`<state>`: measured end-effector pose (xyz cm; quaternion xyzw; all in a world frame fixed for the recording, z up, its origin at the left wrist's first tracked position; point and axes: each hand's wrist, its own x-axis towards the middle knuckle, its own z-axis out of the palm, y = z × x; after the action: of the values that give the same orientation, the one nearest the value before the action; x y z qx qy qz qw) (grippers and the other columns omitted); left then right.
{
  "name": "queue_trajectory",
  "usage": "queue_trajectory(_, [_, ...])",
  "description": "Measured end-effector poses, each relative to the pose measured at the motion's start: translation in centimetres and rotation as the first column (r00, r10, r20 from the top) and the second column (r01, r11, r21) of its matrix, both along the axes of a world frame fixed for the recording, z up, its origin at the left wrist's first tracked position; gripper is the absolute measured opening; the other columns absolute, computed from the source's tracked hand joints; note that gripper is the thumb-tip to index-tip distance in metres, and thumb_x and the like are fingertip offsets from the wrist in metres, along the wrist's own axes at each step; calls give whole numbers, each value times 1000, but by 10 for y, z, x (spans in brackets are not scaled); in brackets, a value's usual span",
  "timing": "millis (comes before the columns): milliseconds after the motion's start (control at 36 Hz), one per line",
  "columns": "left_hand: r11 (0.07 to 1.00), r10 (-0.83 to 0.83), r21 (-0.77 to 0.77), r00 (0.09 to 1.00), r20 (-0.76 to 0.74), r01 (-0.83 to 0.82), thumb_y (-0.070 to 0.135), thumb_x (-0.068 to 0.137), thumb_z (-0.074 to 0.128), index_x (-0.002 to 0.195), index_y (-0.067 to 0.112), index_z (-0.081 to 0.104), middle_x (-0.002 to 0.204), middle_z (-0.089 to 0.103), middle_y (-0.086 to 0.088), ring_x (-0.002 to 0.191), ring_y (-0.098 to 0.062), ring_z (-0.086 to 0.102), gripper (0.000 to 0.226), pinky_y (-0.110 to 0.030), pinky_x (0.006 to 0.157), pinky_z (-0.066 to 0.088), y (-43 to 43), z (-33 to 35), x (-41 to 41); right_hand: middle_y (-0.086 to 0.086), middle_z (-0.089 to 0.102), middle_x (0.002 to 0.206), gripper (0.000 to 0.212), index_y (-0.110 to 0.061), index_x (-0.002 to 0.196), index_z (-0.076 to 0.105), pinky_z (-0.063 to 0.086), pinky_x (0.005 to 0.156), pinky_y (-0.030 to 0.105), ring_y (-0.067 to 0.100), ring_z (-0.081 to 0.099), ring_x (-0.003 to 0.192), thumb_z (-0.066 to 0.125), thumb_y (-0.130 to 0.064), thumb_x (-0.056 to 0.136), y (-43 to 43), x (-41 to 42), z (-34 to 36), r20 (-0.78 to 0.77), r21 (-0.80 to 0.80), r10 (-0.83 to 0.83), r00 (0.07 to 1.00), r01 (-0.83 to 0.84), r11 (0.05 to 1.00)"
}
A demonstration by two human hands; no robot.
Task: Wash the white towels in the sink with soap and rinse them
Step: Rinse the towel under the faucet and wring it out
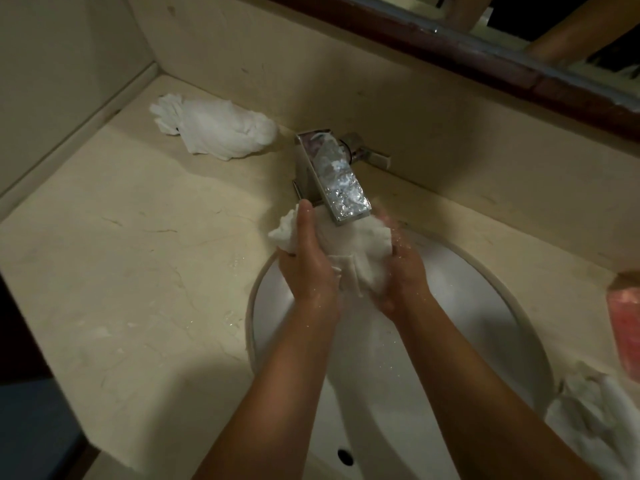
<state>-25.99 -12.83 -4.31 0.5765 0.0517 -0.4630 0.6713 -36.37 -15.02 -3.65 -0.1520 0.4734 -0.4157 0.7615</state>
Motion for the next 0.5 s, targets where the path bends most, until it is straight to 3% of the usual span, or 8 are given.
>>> queue_trajectory(83, [1000,2,26,1000,-14,-2,60,67,89,114,15,79,104,82,-2,97,-21,79,66,-50,95,62,-3,1,-1,19,75,124,42,-8,124,76,60,92,43,34,75,110,62,-41,103,1,-1,-1,-5,34,-9,1000,9,999])
queue_trajectory(139, [999,-43,15,998,-40,44,59,67,86,113,14,80,103,82,-5,92,-25,79,65,-52,91,63,-7,0,0,19,73,130,51,-10,131,73,60,89,44,35,73,113,59,-50,102,0,-3,-4,-27,70,-1,1000,2,998])
queue_trajectory(222, [996,-70,-53,994,-85,66,56,64,85,119,11,78,111,81,-11,104,-32,78,71,-60,97,60,-11,-3,-1,14,76,125,61,-18,131,72,62,77,41,31,77,104,50,-66,101,-3,-10,-4,-92,108,80,992,-70,992])
queue_trajectory(361, [985,-94,-163,975,-200,61,62,57,92,131,8,73,127,74,-21,119,-42,71,94,-67,106,52,-9,-9,6,11,78,121,60,-19,133,70,60,83,47,32,78,106,51,-67,101,-10,-11,0,-121,130,111,986,-95,987])
queue_trajectory(444, [975,-103,-213,972,-211,57,66,50,95,132,6,72,130,71,-27,122,-47,68,105,-71,108,48,-7,-13,16,10,76,127,66,-21,134,70,59,90,48,31,76,111,48,-72,100,-12,-4,1,-118,129,205,972,-190,973])
queue_trajectory(500, [973,-118,-220,971,-209,71,65,51,95,131,3,72,131,69,-30,123,-49,67,104,-72,109,45,-4,-13,23,7,78,124,67,-22,129,74,60,88,44,27,77,104,47,-75,98,-13,1,2,-102,159,273,956,-256,954])
